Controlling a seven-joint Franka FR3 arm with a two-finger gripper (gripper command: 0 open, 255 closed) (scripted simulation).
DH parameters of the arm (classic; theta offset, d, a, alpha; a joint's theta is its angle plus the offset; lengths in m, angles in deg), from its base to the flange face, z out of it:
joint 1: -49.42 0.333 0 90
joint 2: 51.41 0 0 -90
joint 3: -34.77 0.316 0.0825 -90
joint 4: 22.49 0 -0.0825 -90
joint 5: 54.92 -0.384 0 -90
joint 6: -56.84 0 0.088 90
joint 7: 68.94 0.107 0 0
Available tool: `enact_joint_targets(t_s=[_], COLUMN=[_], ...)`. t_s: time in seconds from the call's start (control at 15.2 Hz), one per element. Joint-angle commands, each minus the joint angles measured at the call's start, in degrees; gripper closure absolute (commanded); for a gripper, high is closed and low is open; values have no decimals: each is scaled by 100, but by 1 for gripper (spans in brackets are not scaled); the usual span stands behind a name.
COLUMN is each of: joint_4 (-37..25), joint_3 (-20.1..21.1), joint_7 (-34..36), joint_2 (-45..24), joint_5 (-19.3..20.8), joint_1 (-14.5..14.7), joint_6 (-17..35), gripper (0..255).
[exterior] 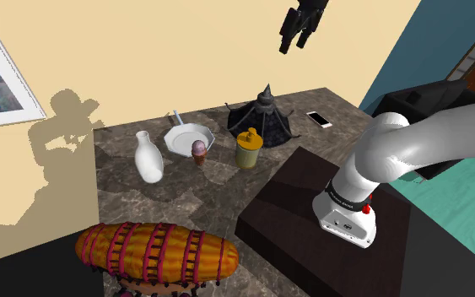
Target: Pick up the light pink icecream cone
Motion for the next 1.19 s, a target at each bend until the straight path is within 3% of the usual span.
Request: enact_joint_targets(t_s=[0.0,0.59,1.12], joint_4=[0,568,574], joint_3=[0,-276,-468], joint_7=[0,-708,-1400], joint_2=[0,-1207,-2685], joint_5=[0,-8,-163], joint_1=[0,276,542], joint_6=[0,1583,2880], gripper=[0,0,0])
